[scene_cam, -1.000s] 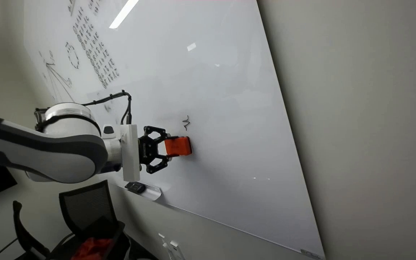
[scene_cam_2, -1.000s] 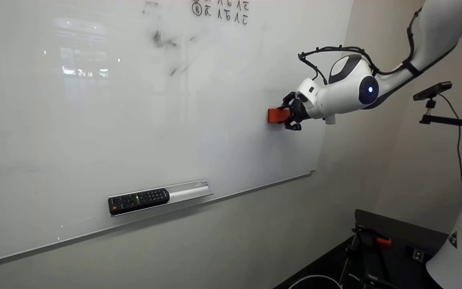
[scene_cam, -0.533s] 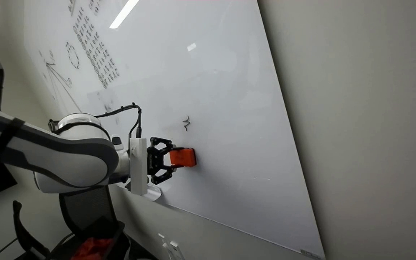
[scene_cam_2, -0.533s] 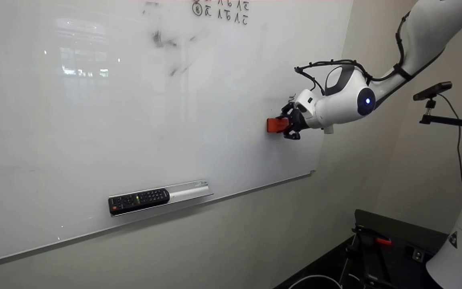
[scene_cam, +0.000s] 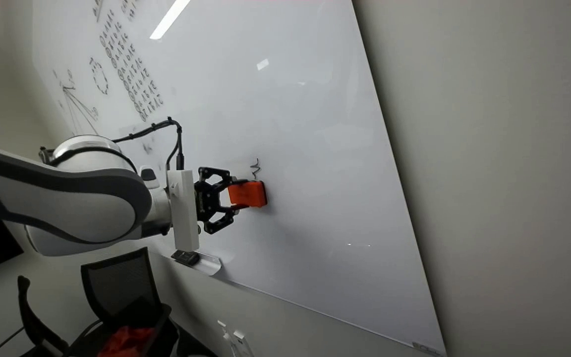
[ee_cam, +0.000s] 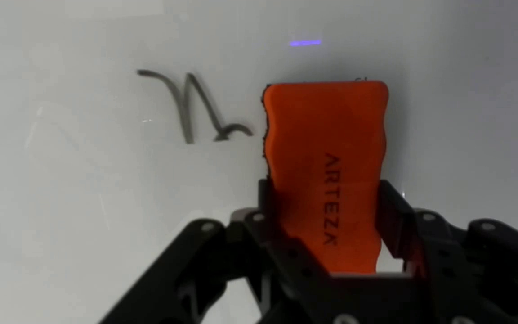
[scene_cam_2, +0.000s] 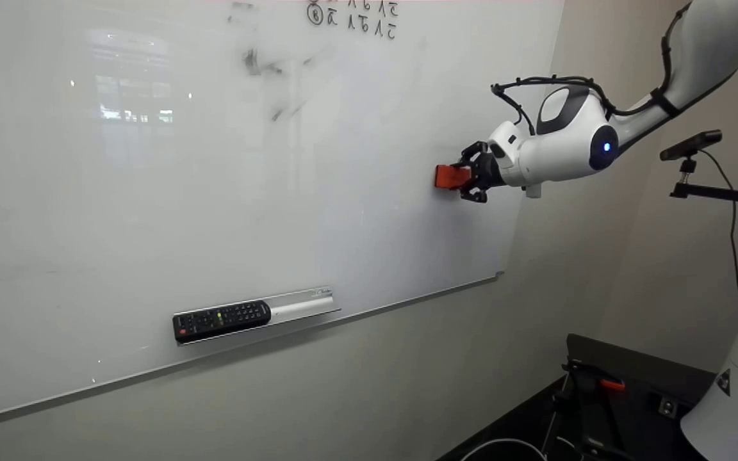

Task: Use the whiteboard eraser to erase the scribble on the whiteboard

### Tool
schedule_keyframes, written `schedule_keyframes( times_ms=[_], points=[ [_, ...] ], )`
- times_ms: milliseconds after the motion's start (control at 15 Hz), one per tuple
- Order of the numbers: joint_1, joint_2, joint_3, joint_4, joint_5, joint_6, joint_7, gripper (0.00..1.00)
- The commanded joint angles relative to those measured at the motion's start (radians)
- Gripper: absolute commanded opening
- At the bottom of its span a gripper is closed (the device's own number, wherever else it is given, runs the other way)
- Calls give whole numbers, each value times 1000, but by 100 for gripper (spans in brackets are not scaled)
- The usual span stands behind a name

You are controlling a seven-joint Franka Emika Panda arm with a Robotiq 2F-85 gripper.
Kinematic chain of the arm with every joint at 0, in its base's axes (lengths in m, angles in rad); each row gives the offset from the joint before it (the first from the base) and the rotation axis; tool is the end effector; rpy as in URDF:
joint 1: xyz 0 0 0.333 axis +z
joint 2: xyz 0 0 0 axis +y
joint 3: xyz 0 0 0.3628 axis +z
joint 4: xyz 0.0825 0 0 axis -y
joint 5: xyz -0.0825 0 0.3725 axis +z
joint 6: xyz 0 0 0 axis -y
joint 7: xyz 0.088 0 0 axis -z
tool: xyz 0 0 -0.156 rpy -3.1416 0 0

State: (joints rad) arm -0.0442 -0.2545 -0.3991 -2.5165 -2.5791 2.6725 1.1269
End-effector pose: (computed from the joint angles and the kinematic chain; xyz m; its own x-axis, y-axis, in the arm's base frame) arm 0.4195 -0.1961 0.4029 0.6305 0.7712 0.0876 0.1914 -0.2639 0.9454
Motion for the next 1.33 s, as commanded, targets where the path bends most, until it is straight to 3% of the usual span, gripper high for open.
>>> schedule_keyframes(
  times_ms=[0,267,467,933,1267],
  points=[
    [-35,-139,-9,16,-30,-36,-20,31],
    [-56,-254,-15,32,-4,-63,-29,31],
    [-47,-273,-22,58,23,-88,-44,31],
    [14,-180,22,-32,172,-38,-163,31],
    [98,-92,99,-120,234,-44,-130,31]
  ],
)
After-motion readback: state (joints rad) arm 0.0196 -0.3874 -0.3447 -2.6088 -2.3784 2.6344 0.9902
